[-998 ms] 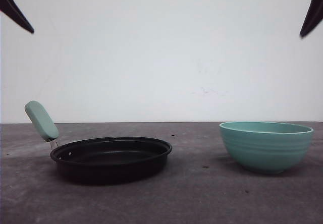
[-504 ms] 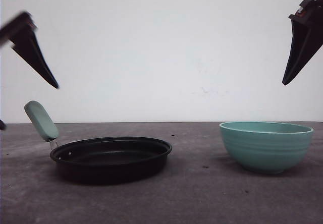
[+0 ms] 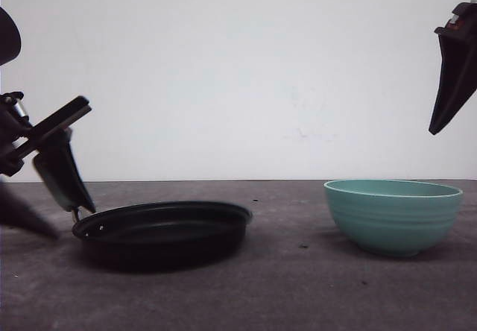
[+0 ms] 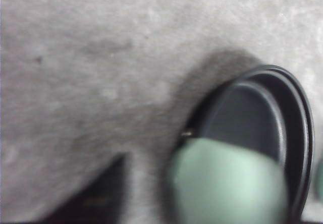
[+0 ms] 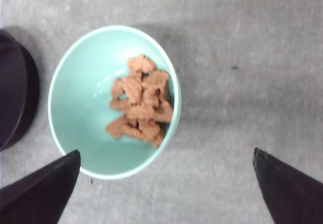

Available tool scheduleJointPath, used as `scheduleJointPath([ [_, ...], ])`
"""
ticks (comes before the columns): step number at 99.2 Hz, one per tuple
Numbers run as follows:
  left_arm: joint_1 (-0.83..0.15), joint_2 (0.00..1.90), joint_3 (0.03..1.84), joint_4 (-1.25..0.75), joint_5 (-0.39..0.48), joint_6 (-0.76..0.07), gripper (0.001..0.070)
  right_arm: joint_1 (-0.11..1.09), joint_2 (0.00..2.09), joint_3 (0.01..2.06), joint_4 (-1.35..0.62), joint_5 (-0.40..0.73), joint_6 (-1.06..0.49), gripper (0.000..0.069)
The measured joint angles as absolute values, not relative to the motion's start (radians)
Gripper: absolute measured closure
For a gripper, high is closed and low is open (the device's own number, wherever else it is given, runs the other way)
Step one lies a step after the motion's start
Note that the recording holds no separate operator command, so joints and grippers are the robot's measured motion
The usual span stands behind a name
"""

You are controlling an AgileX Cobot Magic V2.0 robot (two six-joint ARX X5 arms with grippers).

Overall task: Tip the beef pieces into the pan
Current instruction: 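Reach the left gripper to the pan handle and the right gripper to the bowl rim, then lift the black pan with the left gripper and the green bowl with the right gripper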

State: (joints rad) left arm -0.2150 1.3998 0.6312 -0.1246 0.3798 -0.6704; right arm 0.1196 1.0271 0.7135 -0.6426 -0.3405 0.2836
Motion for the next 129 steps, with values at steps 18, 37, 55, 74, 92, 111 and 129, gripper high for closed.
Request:
scheduleJointPath([
  [18, -0.217, 1.400, 0.631, -0.091, 0.370, -0.670, 0.0652, 0.120, 1.027, 0.714, -0.579, -0.340, 0.284, 0.0008],
  [37, -0.237, 1.386, 0.631, -0.100, 0.374, -0.670, 0.0653, 0.120, 1.039, 0.714, -0.552, -0.291, 0.284, 0.0031],
  [55, -0.302, 1.303, 0.631, -0.102, 0.411, -0.670, 0.0655, 0.118, 1.135, 0.714, -0.540, -0.266, 0.284, 0.0253],
  [74, -0.381, 1.264, 0.631, -0.101, 0.420, -0.670, 0.0655, 0.118, 1.258, 0.714, -0.446, -0.342, 0.294, 0.0347],
  [92, -0.415, 1.264, 0.631, -0.102, 0.420, -0.670, 0.0655, 0.118, 1.362, 0.714, -0.385, -0.342, 0.320, 0.0376],
  [111, -0.436, 1.264, 0.631, -0.112, 0.421, -0.670, 0.0655, 0.118, 1.438, 0.714, -0.343, -0.341, 0.323, 0.0523],
  [129, -0.455, 1.264, 0.631, -0.126, 0.425, -0.670, 0.0655, 0.118, 1.464, 0.714, -0.292, -0.364, 0.324, 0.0659],
])
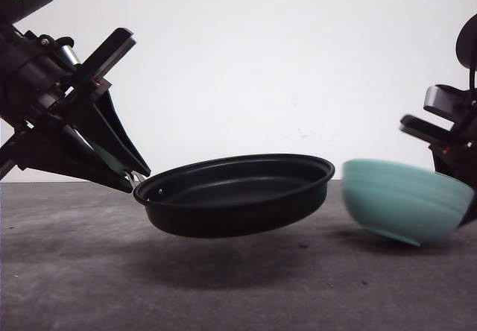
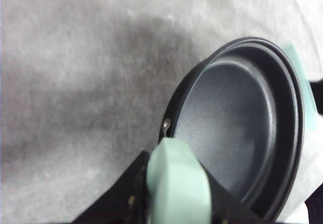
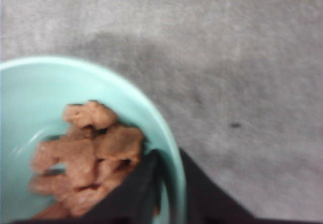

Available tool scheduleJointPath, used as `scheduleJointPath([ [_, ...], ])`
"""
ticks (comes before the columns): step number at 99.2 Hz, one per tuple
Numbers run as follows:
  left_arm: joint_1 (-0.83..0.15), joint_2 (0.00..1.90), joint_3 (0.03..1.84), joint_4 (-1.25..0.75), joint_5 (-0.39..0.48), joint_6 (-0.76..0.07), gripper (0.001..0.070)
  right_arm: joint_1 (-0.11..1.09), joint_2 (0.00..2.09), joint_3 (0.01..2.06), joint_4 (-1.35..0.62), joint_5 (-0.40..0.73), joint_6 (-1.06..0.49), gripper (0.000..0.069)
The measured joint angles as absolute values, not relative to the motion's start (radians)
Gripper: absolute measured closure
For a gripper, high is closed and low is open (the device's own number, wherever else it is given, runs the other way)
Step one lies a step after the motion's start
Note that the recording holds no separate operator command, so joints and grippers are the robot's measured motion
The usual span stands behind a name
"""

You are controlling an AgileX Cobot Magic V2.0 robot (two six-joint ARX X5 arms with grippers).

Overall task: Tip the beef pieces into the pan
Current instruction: 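Lift the black pan with the left gripper and the green bowl with the right gripper, then tilt the green bowl with the right gripper, pouring beef cubes into the pan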

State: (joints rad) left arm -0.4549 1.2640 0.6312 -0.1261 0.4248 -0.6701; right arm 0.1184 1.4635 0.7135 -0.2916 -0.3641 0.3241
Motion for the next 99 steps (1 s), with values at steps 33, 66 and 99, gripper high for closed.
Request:
scheduleJointPath([
  [33, -0.459, 1.264, 0.631, -0.126, 0.425, -0.670, 0.0655, 0.144, 1.337, 0.740, -0.256, -0.359, 0.324, 0.0673],
  [66, -0.481, 1.264, 0.686, -0.168, 0.420, -0.683, 0.0655, 0.419, 1.103, 0.824, -0.146, -0.134, 0.288, 0.0673],
  [99, -0.498, 1.264, 0.875, -0.313, 0.420, -0.633, 0.0655, 0.795, 1.099, 0.824, -0.048, 0.476, 0.000, 0.0673],
])
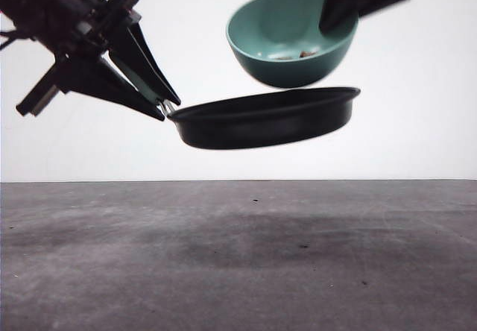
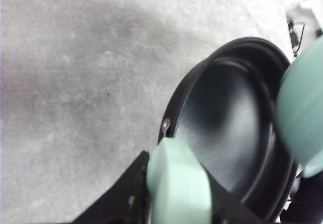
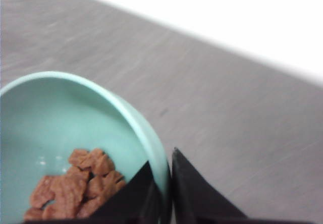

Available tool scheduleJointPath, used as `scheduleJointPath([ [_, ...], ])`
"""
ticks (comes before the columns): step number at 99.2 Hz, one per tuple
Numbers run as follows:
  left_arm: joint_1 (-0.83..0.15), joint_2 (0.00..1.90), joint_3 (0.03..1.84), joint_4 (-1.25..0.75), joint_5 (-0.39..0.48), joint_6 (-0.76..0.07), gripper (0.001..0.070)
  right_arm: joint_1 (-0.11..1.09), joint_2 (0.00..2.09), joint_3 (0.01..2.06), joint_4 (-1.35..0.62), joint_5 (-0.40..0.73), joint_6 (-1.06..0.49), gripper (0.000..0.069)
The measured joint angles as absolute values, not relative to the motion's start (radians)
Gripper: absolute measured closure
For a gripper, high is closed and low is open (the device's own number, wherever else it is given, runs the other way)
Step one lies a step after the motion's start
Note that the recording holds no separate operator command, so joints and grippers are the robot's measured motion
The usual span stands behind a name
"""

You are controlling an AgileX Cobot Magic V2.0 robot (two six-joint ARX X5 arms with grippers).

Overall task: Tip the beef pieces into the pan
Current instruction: 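Tilt the green bowl with the right gripper, pouring beef cubes into the pan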

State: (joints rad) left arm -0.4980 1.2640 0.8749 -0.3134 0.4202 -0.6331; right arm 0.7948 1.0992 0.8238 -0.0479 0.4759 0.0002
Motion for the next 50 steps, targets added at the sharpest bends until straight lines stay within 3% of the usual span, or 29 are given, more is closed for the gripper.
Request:
scheduleJointPath([
  [8, -0.498, 1.264, 0.891, -0.340, 0.419, -0.616, 0.0655, 0.847, 1.101, 0.824, 0.038, 0.601, -0.084, 0.0673],
  [25, -0.498, 1.264, 0.897, -0.393, 0.418, -0.600, 0.0655, 0.926, 1.124, 0.824, 0.168, 0.723, -0.337, 0.0673],
  [37, -0.498, 1.264, 0.897, -0.401, 0.418, -0.595, 0.0655, 0.957, 1.174, 0.824, 0.175, 0.722, -0.541, 0.0673],
  [50, -0.498, 1.264, 0.897, -0.416, 0.420, -0.595, 0.0655, 0.964, 1.198, 0.823, 0.207, 0.707, -0.662, 0.0673],
])
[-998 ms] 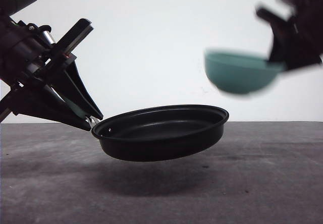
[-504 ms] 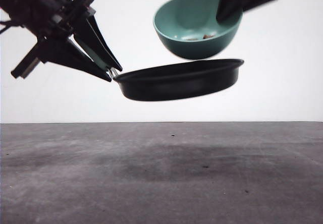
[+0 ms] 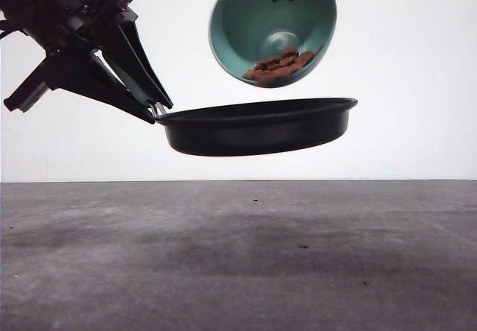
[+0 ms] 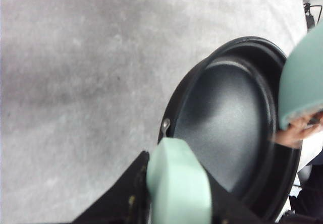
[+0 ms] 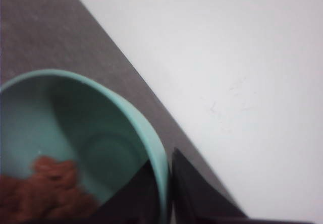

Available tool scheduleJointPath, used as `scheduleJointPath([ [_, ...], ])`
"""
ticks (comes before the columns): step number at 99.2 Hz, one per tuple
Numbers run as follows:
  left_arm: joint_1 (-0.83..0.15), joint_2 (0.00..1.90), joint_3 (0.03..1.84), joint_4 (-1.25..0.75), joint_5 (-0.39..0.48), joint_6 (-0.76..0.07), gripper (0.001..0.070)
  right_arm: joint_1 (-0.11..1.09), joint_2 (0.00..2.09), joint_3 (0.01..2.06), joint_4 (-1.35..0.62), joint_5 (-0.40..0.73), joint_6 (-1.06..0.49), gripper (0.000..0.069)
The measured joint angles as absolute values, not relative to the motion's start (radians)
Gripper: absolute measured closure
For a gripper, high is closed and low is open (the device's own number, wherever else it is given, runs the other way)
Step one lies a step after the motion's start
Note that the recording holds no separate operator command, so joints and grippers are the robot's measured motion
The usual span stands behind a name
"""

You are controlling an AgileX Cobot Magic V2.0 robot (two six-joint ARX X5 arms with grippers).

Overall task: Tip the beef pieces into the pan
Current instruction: 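Tilt the green bowl with the right gripper, pouring beef cubes into the pan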

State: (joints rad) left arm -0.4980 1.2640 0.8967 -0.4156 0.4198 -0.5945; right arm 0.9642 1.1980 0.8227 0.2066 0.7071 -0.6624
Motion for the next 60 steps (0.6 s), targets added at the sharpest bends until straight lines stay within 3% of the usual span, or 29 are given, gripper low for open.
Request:
scheduleJointPath([
  [36, -0.498, 1.264, 0.897, -0.435, 0.434, -0.595, 0.0655, 0.983, 1.205, 0.823, 0.500, 0.653, -0.989, 0.0674],
  [60, -0.498, 1.264, 0.897, -0.438, 0.434, -0.595, 0.0655, 0.986, 1.205, 0.822, 0.557, 0.655, -1.049, 0.0674],
])
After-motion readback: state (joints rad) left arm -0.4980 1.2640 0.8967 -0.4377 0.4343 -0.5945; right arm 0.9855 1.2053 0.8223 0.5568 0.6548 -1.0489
